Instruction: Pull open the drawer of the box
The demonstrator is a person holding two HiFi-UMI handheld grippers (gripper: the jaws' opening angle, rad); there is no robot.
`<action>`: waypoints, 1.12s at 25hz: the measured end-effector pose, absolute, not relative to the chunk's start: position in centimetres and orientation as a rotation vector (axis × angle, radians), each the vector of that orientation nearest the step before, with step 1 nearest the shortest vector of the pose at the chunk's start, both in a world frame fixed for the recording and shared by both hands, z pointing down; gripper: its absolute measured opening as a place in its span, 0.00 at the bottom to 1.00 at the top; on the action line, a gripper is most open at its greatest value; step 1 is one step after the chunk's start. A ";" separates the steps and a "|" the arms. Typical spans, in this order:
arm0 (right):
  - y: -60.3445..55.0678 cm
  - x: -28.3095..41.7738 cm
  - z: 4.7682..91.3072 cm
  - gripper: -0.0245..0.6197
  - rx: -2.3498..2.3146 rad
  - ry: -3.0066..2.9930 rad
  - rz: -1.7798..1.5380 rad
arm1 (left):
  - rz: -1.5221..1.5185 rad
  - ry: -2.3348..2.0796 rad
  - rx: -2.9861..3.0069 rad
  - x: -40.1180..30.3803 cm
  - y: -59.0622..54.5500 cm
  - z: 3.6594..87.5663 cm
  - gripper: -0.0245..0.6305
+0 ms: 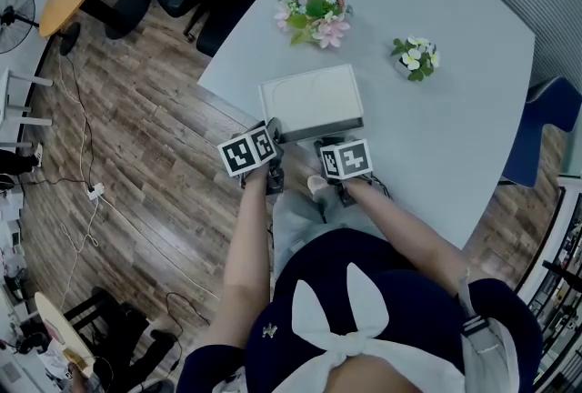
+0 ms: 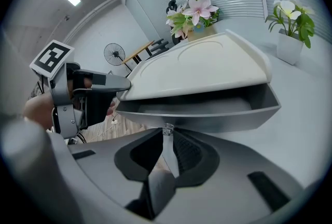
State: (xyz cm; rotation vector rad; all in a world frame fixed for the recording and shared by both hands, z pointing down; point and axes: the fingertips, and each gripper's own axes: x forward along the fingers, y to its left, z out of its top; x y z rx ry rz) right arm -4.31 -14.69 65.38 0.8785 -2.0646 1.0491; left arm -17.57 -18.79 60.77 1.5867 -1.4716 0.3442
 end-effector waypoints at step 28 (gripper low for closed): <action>-11.5 -3.6 65.4 0.14 0.883 -2.049 1.048 | 0.357 -1.462 1.581 -17.7 -18.9 60.9 0.24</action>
